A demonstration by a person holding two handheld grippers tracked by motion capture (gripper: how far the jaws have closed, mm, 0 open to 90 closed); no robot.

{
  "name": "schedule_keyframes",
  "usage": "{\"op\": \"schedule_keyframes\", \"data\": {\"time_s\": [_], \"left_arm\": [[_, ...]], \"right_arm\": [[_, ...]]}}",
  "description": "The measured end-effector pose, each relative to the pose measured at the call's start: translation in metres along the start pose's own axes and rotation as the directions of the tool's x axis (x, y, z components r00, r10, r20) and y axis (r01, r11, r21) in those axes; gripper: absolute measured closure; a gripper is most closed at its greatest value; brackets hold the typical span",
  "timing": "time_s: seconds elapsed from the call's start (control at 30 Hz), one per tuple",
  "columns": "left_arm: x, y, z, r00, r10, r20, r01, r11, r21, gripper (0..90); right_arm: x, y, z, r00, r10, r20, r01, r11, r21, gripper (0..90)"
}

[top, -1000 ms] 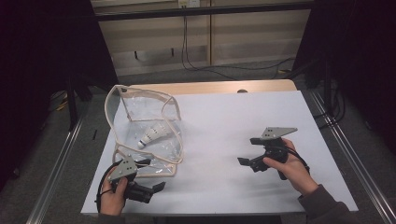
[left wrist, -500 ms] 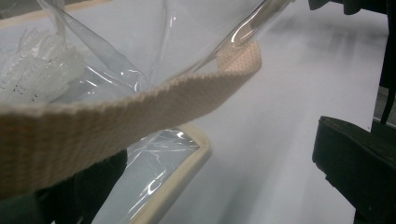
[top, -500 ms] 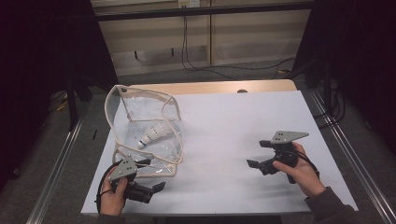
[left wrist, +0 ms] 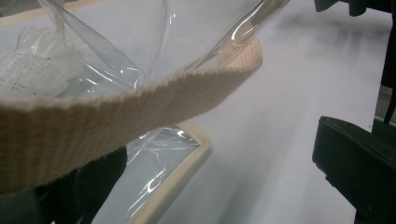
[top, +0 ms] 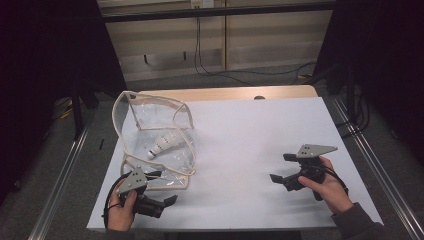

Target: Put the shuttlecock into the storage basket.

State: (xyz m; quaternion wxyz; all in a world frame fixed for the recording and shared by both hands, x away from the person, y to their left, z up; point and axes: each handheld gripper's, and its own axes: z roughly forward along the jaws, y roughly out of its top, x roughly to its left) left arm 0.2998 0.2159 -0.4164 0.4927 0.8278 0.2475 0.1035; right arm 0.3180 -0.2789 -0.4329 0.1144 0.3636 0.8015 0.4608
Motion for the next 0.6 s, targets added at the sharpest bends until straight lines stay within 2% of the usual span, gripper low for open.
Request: {"op": "schedule_keyframes", "data": {"time_s": [0.43, 0.6], "left_arm": [[-0.0002, 0.0, 0.0001, 1.0, -0.002, -0.003, 0.002, 1.0, 0.0, 3.1], [-0.0002, 0.0002, 0.0003, 1.0, -0.002, -0.003, 0.002, 1.0, -0.001, 3.1]], "right_arm": [[-0.0007, -0.0092, -0.0059, 1.0, 0.006, 0.007, -0.006, 1.0, 0.0, 4.7], [-0.0012, -0.0103, -0.0074, 1.0, 0.001, 0.008, -0.001, 1.0, -0.016, 4.6]]}}
